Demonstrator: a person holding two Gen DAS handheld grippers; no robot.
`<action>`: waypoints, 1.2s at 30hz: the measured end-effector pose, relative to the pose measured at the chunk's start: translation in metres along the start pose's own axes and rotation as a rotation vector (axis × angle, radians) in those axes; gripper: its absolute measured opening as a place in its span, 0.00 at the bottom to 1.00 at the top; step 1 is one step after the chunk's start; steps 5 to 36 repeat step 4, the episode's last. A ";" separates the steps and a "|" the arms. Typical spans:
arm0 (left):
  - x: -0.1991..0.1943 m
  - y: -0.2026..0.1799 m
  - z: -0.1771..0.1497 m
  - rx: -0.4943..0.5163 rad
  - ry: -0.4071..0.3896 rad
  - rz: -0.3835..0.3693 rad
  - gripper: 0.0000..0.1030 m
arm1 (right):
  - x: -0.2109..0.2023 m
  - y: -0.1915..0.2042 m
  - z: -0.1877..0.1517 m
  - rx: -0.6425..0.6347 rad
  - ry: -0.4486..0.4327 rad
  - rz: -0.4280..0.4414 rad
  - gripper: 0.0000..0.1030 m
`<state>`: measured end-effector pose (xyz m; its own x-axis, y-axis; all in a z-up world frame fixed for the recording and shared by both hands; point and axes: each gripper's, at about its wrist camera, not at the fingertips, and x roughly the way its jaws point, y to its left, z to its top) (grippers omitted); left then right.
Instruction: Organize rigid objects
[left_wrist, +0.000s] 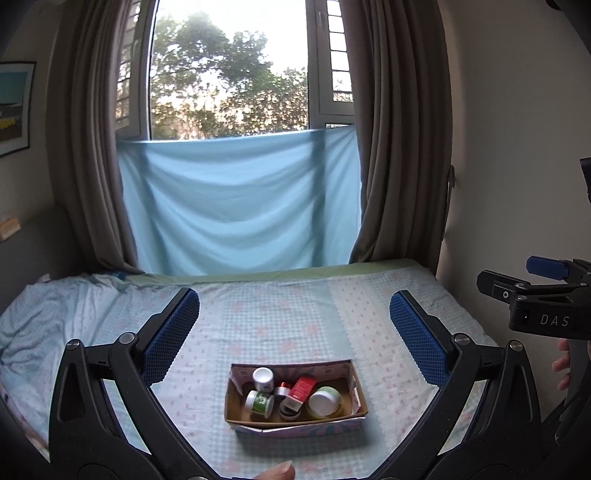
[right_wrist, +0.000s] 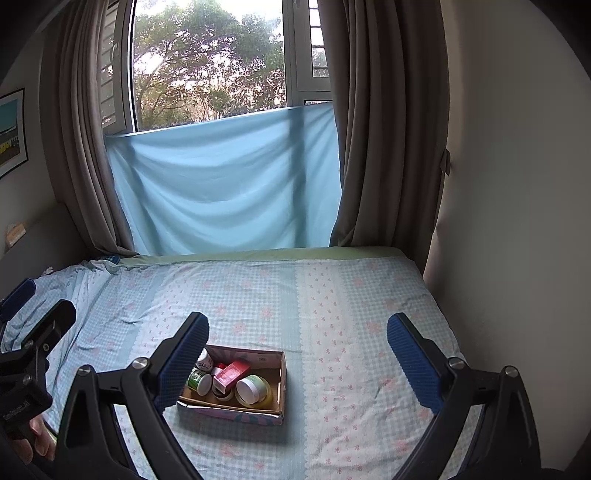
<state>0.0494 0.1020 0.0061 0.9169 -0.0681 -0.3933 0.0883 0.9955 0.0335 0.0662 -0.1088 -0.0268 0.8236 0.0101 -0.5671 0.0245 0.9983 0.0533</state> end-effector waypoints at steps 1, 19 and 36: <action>0.000 0.001 -0.001 -0.002 -0.004 -0.002 1.00 | 0.001 0.001 0.000 -0.001 0.001 0.002 0.93; 0.003 0.003 -0.001 -0.013 0.003 -0.016 1.00 | 0.004 0.001 0.000 -0.001 0.007 0.003 0.93; 0.003 0.003 -0.001 -0.013 0.003 -0.016 1.00 | 0.004 0.001 0.000 -0.001 0.007 0.003 0.93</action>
